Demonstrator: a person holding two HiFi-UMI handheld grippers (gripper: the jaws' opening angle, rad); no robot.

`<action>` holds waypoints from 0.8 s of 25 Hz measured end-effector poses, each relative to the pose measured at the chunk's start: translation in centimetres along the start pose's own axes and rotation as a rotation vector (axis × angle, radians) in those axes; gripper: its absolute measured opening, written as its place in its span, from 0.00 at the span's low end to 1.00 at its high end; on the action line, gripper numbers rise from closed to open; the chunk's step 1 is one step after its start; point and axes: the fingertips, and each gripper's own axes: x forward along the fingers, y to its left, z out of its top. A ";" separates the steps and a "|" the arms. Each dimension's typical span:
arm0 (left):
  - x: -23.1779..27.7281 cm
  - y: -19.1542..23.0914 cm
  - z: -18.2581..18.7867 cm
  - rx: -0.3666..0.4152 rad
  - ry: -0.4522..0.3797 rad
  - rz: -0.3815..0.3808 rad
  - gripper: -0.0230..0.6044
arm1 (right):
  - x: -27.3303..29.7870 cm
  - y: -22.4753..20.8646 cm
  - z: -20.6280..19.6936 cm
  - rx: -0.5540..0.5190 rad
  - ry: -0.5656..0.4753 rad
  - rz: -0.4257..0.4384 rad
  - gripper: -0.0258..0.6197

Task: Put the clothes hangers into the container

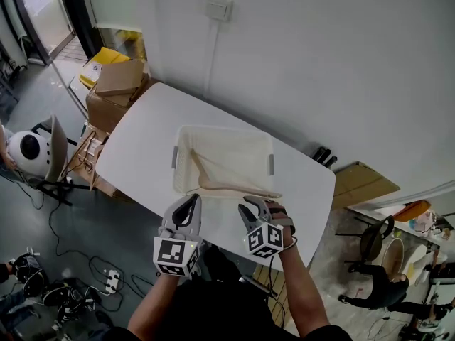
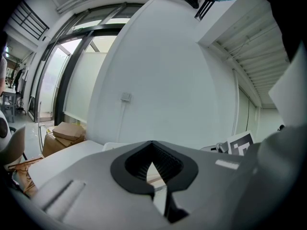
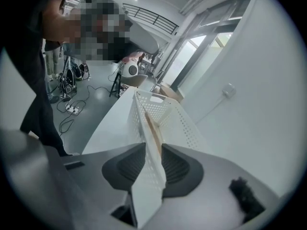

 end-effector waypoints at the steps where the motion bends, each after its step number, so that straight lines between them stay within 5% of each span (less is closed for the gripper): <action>1: -0.1 -0.1 0.0 0.001 0.000 -0.001 0.05 | -0.1 0.0 0.1 0.008 0.000 -0.004 0.22; 15: -1.6 -0.4 0.3 0.010 -0.012 -0.009 0.05 | -0.9 -0.2 0.5 0.141 0.027 -0.073 0.07; 20: -2.2 -0.8 0.6 0.015 -0.017 -0.011 0.05 | -1.4 -0.6 0.8 0.295 0.006 -0.095 0.06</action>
